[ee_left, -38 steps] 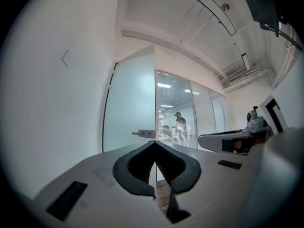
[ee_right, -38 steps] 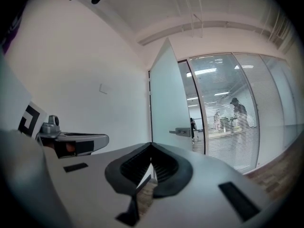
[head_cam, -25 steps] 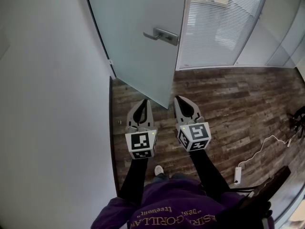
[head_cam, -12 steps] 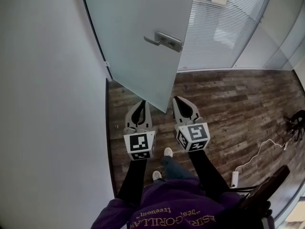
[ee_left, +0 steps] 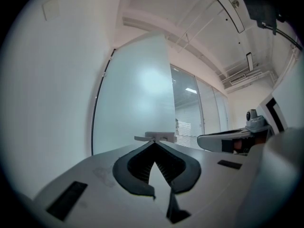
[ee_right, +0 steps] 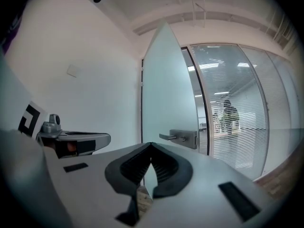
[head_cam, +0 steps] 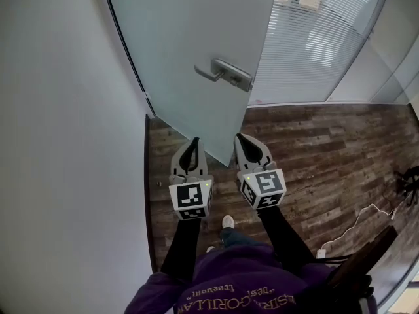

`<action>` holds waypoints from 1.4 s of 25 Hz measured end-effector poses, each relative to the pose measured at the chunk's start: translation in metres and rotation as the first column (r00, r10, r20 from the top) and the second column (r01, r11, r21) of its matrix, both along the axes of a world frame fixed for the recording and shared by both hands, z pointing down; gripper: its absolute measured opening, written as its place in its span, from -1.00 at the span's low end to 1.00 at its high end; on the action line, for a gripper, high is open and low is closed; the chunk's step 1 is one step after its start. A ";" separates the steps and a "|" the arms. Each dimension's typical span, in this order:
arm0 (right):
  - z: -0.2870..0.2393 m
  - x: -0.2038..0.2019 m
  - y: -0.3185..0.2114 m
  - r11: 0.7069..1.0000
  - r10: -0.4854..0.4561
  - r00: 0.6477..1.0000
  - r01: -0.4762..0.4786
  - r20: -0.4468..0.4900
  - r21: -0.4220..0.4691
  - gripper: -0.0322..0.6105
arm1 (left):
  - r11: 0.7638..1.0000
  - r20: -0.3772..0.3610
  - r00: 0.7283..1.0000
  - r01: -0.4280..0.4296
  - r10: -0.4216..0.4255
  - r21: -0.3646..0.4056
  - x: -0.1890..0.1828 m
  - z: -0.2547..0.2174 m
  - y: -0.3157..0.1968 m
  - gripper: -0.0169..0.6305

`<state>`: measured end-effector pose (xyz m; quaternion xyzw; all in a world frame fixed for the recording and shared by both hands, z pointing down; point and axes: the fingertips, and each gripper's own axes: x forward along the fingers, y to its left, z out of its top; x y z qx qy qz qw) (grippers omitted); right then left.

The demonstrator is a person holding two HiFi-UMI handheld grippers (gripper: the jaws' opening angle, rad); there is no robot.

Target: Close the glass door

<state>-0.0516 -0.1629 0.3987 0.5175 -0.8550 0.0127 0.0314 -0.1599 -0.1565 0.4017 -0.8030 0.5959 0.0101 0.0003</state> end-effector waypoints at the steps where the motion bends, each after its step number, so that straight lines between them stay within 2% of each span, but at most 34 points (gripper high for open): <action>1: -0.001 0.003 -0.008 1.000 -0.004 1.000 0.004 0.000 0.001 -0.92 | 1.000 -0.003 1.000 0.004 -0.004 -0.002 0.003 -0.001 -0.008 -0.98; 11: -0.002 0.032 -0.066 1.000 -0.023 1.000 0.023 0.005 0.009 -0.92 | 1.000 -0.011 1.000 0.012 -0.012 0.004 0.037 -0.004 -0.067 -0.98; 21: -0.002 0.033 -0.102 1.000 -0.003 1.000 0.003 0.022 0.001 -0.92 | 1.000 0.025 0.999 -0.022 0.022 -0.008 0.039 -0.003 -0.110 -0.98; 24: -0.006 0.031 -0.113 1.000 0.018 0.999 -0.018 0.028 -0.001 -0.92 | 0.998 0.054 0.996 -0.066 0.067 -0.017 0.042 -0.005 -0.125 -0.98; 27: -0.008 0.028 -0.122 0.999 0.037 0.999 -0.037 0.031 0.002 -0.92 | 0.992 0.127 0.984 -0.126 0.126 -0.009 0.045 -0.008 -0.142 -0.98; 29: -0.008 0.029 -0.125 0.999 0.054 0.998 -0.054 0.037 0.000 -0.92 | 0.985 0.221 0.960 -0.172 0.170 -0.013 0.049 -0.007 -0.154 -0.90; 31: -0.008 0.031 -0.127 0.998 0.070 0.997 -0.070 0.037 0.000 -0.92 | 0.978 0.359 0.911 -0.205 0.203 -0.034 0.052 0.002 -0.168 -0.71; 33: -0.007 0.032 -0.129 0.996 0.085 0.996 -0.085 0.038 0.001 -0.92 | 0.974 0.521 0.826 -0.220 0.214 -0.051 0.051 0.011 -0.185 -0.53; 34: -0.007 0.032 -0.130 0.996 0.092 0.995 -0.093 0.038 0.002 -0.92 | 0.973 0.603 0.768 -0.224 0.214 -0.059 0.049 0.015 -0.195 -0.44; 35: -0.007 0.032 -0.131 0.995 0.100 0.994 -0.100 0.038 0.003 -0.92 | 0.972 0.683 0.700 -0.226 0.209 -0.067 0.048 0.019 -0.204 -0.36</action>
